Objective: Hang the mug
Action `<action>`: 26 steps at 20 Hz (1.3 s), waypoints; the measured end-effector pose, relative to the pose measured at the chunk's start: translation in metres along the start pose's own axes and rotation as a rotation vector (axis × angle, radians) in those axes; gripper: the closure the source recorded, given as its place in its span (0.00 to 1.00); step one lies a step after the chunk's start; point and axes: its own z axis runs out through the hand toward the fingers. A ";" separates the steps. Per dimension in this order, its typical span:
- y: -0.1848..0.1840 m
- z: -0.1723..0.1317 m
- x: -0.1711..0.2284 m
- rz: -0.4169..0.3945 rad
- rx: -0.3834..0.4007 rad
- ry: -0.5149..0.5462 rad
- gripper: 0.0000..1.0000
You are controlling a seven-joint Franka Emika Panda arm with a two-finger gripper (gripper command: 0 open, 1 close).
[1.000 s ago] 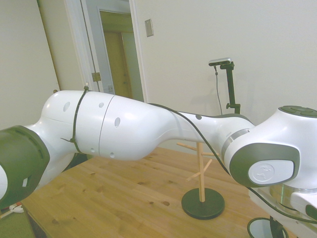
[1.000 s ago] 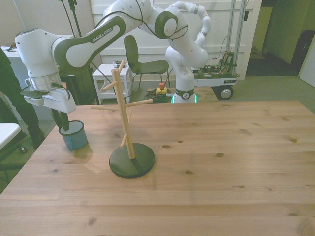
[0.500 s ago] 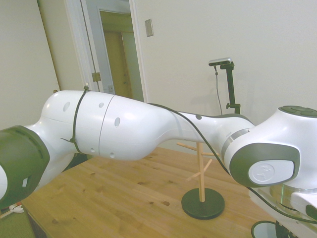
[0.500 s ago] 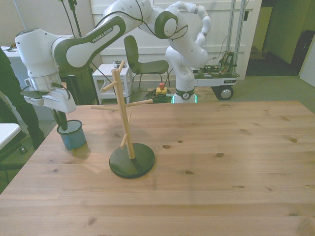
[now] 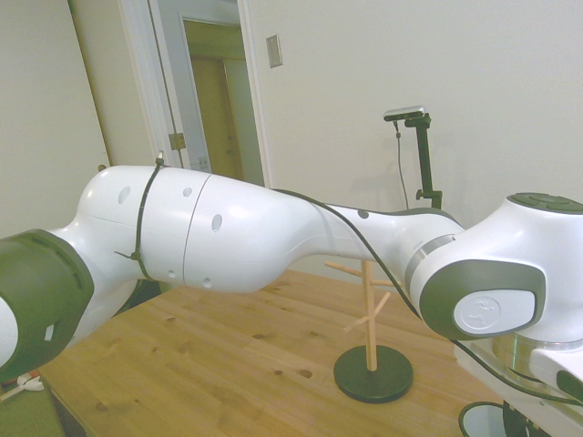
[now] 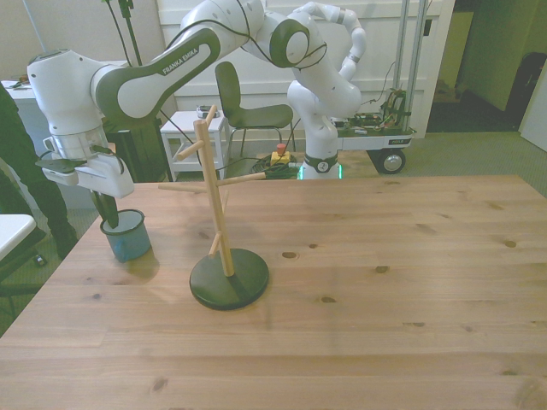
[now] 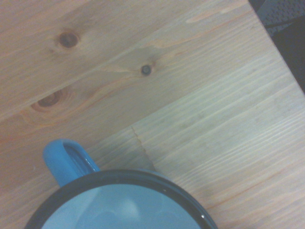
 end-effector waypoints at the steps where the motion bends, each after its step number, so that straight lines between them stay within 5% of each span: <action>1: 0.001 -0.004 0.000 0.000 0.003 0.004 1.00; 26: 0.070 -0.104 -0.065 -0.031 0.135 0.078 1.00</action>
